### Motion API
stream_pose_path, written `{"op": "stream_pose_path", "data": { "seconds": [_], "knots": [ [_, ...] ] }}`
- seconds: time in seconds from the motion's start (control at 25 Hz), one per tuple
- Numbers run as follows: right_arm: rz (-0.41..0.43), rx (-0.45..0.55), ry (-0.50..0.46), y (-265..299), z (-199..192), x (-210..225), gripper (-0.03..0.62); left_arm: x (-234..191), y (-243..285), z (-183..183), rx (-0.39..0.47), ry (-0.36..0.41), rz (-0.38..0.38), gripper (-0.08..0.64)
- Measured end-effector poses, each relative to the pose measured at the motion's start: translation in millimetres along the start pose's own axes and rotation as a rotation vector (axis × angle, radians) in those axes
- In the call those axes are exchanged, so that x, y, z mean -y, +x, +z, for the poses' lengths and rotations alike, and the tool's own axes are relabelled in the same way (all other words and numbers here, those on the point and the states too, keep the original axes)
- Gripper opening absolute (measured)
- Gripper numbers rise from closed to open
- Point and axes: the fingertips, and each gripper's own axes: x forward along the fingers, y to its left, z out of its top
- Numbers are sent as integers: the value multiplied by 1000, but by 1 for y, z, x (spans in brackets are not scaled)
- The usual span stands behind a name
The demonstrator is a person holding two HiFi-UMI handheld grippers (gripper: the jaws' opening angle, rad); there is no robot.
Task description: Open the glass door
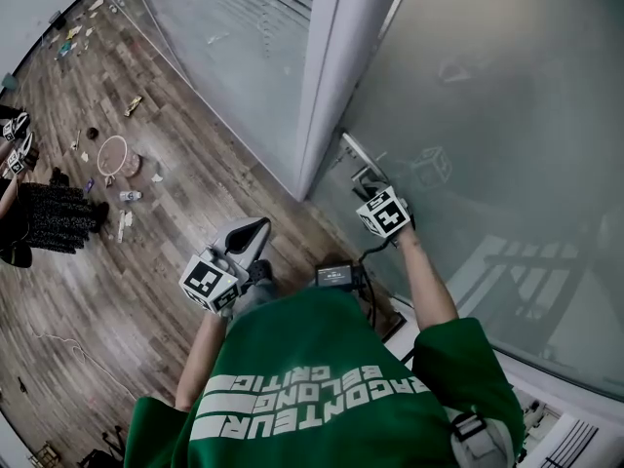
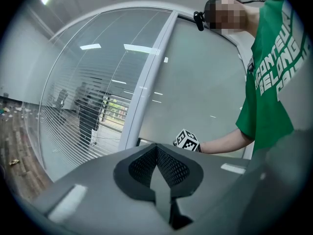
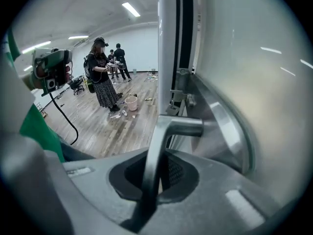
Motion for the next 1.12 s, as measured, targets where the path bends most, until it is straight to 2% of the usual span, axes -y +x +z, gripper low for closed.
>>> {"op": "stream_pose_path", "data": {
  "seconds": [0.12, 0.28, 0.4, 0.6, 1.12],
  "knots": [
    [-3, 5, 7, 3, 1, 8, -6, -5, 3, -6, 34, 19, -1, 16],
    [-12, 10, 21, 0, 0, 19, -6, 4, 6, -5, 37, 8, -12, 17],
    [-31, 18, 33, 4, 5, 32, -6, 2, 7, -5, 50, 29, -16, 17],
    [-40, 16, 68, 14, -2, 44, -6, 6, 7, -18, 26, 21, -23, 17],
    [-107, 16, 160, 10, -9, 132, -6, 14, 50, -13, 27, 42, -38, 17]
  ]
}}
